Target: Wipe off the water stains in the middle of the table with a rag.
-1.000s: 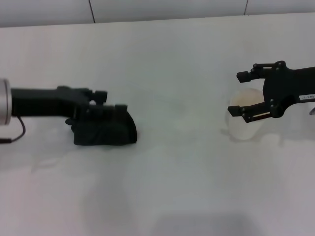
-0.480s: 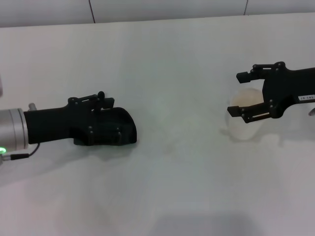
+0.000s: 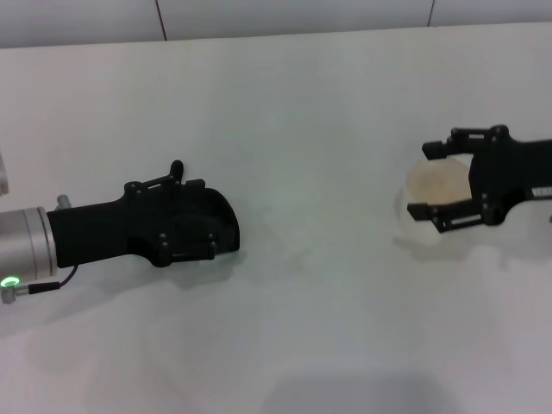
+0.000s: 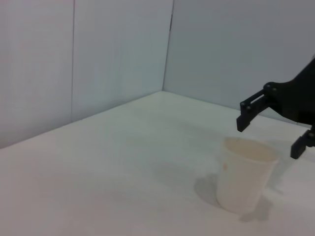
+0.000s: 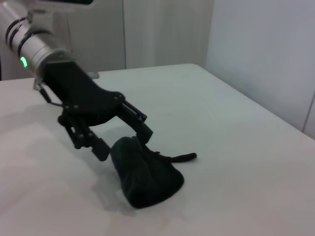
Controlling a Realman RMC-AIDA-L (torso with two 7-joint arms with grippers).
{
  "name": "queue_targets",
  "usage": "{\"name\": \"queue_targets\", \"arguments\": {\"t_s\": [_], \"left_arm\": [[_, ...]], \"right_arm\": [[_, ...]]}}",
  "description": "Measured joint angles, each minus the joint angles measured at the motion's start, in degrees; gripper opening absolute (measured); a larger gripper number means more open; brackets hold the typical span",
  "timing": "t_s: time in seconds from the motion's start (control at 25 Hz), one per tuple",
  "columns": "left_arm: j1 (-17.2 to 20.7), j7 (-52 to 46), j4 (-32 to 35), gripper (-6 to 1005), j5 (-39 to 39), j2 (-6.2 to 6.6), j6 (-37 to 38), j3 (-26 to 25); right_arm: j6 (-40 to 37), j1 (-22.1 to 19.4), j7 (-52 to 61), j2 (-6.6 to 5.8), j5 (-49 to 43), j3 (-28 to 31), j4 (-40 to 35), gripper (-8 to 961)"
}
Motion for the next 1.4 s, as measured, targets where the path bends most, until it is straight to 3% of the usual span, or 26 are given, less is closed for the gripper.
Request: {"name": "queue_targets", "arguments": {"t_s": [0.32, 1.4], "left_arm": [[0.46, 1.59, -0.1, 874, 0.93, 0.13, 0.03, -0.13], [0.97, 2.37, -0.17, 875, 1.41, 0.09, 0.41, -0.83]], "right_arm": [[0.04, -0.71, -3.54, -0.02, 2.34, 0.13, 4.24, 869], [0.1, -0.55, -3.66, -0.01, 4.68, 0.19, 5.15, 869]]}}
